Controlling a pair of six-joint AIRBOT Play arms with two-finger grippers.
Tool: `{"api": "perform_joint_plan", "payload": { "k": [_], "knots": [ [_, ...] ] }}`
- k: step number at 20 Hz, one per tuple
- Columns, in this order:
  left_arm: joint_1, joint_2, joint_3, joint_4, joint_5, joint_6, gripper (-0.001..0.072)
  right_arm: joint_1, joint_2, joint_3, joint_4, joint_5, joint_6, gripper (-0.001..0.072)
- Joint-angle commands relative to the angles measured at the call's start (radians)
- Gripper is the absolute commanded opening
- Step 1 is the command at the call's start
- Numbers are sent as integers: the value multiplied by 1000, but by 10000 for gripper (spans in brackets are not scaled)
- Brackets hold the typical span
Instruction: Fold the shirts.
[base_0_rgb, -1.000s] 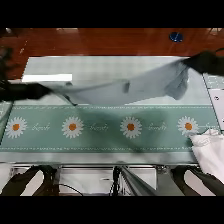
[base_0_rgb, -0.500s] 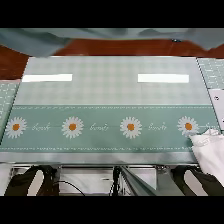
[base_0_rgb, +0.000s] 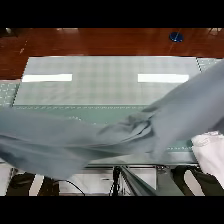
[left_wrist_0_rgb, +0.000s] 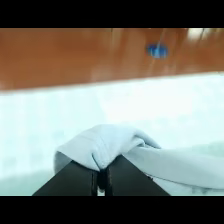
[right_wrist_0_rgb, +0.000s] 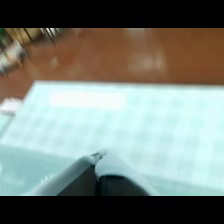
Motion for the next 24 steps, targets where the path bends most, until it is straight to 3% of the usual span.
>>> {"api": "perform_joint_plan", "payload": {
  "k": [1,3,5,10,14,19,24],
  "knots": [
    [0,25,-219,-61,-152,-42,31,5,-5,-126,-113,158,-15,23],
    [0,37,-449,-75,-141,-21,31,5,-7,-330,-147,122,-68,23],
    [-1,37,-714,-75,-39,51,31,5,-11,-567,-170,-31,-110,23],
    [-2,-43,-1139,-170,447,191,31,5,-209,-913,-97,-358,-188,23],
    [-2,-220,-1178,-237,661,325,32,5,-466,-918,25,-536,-254,23],
    [-76,-486,-1174,-416,785,473,32,13,-689,-917,258,-660,-402,24],
    [-166,-637,-1151,-433,893,479,32,12,-710,-904,267,-761,-528,32]
  ]
}}
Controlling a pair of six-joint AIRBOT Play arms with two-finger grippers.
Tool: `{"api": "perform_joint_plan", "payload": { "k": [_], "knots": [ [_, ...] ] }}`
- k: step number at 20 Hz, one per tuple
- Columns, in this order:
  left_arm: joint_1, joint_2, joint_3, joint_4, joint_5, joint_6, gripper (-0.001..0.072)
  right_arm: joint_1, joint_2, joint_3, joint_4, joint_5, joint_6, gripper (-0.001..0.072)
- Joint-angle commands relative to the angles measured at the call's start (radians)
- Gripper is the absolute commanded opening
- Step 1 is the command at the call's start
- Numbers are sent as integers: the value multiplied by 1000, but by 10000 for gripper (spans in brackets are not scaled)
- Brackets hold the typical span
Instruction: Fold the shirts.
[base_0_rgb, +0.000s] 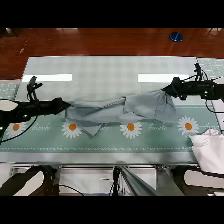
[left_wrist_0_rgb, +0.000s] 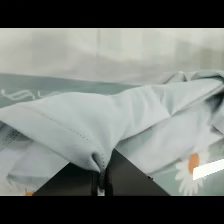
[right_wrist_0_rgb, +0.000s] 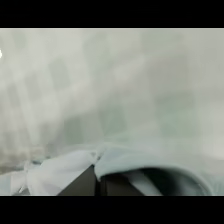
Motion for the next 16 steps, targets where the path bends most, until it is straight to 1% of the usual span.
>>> {"api": "perform_joint_plan", "payload": {
  "k": [1,2,3,4,6,7,9,11,12,14,16],
  "knots": [
    [-42,-85,8,-37,80,27,33,-4,-27,20,38,-58,-98,115],
    [-42,-84,11,-36,80,27,33,-4,-27,37,44,-31,-112,230],
    [-42,-84,17,-35,77,27,33,-5,-27,67,43,14,-153,335],
    [-42,-84,26,-34,65,44,33,-11,-27,100,43,68,-192,369],
    [-42,-84,48,-34,35,86,33,-34,-27,180,14,162,-220,369],
    [-42,-84,58,-34,25,92,33,-56,-27,221,-29,201,-223,369],
    [-42,-84,74,-34,17,94,33,-95,-27,273,-218,257,-223,368],
    [-42,-84,76,-34,13,94,33,-134,-29,274,-357,294,-223,369],
    [-42,-84,76,-34,9,94,33,-151,-28,269,-382,306,-224,381],
    [-42,-84,76,-34,2,95,33,-174,-28,254,-388,327,-225,485],
    [-42,-84,76,-34,2,95,33,-170,-29,229,-397,332,-229,496]
  ]
}}
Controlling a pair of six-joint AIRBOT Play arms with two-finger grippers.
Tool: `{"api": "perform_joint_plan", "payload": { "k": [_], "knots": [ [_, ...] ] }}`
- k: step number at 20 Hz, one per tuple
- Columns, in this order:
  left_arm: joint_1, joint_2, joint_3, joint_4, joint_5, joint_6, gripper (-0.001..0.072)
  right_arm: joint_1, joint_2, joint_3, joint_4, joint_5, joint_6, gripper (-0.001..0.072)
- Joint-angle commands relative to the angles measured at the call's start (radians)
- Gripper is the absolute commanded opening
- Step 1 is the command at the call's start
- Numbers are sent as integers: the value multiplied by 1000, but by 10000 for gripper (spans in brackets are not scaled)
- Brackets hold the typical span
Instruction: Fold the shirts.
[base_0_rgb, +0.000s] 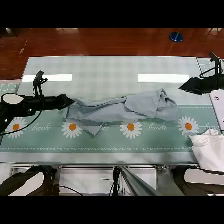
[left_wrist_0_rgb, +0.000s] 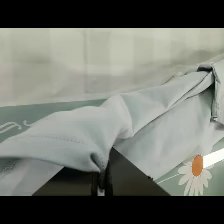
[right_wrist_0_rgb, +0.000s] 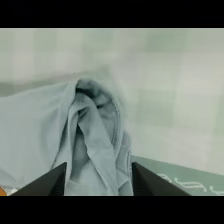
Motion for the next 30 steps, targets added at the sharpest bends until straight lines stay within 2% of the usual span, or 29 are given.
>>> {"api": "perform_joint_plan", "payload": {
  "k": [1,4,11,13,16,18,20,23,26,28,30],
  "knots": [
    [0,0,3,0,-8,4,33,-11,-1,-32,-63,35,-13,496],
    [0,0,3,0,-8,4,33,14,-1,-77,-111,9,-24,496],
    [0,0,3,0,-7,4,33,103,-10,-109,-108,-69,-24,494],
    [0,0,3,0,-8,4,32,130,-34,-109,-108,-77,-19,468],
    [0,0,3,0,-7,4,33,150,-72,-109,-106,-114,11,263],
    [0,0,3,0,-8,13,33,147,-76,-109,-104,-149,27,38],
    [0,0,3,0,-7,16,33,143,-74,-108,-103,-153,29,25],
    [2,12,47,0,-47,68,31,141,2,-107,-69,-142,27,24],
    [48,97,245,-1,-140,63,31,141,172,-37,36,-156,24,23],
    [125,208,433,0,-112,43,30,141,307,82,85,-214,76,23],
    [249,330,628,14,6,-18,29,141,450,225,19,-385,180,22]
  ]
}}
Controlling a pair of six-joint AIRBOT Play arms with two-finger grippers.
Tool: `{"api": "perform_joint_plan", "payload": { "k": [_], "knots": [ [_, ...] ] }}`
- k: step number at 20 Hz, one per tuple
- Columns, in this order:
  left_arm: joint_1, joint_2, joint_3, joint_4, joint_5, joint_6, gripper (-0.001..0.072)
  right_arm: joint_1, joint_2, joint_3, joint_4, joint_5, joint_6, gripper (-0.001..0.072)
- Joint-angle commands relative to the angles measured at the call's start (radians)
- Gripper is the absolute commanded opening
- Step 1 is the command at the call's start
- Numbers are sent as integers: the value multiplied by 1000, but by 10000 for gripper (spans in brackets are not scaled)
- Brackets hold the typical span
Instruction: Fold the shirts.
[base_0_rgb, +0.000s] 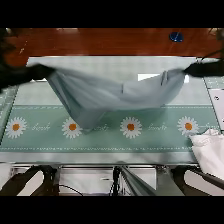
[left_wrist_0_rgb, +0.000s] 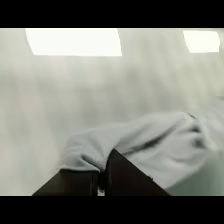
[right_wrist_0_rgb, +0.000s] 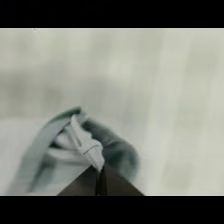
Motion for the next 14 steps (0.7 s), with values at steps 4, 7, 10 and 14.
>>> {"api": "perform_joint_plan", "payload": {
  "k": [4,7,10,14],
  "knots": [
    [319,301,521,254,56,-295,29,1,355,399,-317,-222,406,21],
    [380,367,653,311,-175,-314,28,2,421,509,-338,-60,412,20],
    [376,409,753,328,-294,-368,29,2,484,587,-361,44,459,21],
    [376,420,941,404,-331,-368,29,1,542,740,-438,126,463,21]
  ]
}}
